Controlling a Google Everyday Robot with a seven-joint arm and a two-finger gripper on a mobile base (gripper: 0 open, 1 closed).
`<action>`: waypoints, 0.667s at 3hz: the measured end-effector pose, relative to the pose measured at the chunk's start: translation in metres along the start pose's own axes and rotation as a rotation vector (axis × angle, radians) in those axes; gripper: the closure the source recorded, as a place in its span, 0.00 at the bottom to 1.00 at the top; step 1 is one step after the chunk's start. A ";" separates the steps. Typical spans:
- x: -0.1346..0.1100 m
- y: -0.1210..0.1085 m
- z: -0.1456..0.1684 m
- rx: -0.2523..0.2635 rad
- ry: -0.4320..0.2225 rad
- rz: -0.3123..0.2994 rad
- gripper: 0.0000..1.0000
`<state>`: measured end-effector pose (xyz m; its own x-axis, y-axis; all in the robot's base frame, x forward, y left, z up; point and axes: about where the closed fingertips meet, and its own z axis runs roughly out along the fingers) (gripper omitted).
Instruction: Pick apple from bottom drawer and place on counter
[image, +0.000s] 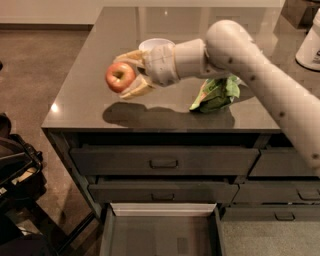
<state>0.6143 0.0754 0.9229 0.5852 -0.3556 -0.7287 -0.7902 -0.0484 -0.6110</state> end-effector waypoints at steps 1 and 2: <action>-0.016 -0.002 0.025 -0.027 -0.034 -0.018 0.81; -0.015 -0.002 0.024 -0.026 -0.032 -0.017 0.58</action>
Offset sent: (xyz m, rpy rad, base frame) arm -0.0027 0.0306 0.0050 0.0083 -0.0054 0.0487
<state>0.6111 0.1029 0.9273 0.6035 -0.3245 -0.7284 -0.7845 -0.0784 -0.6151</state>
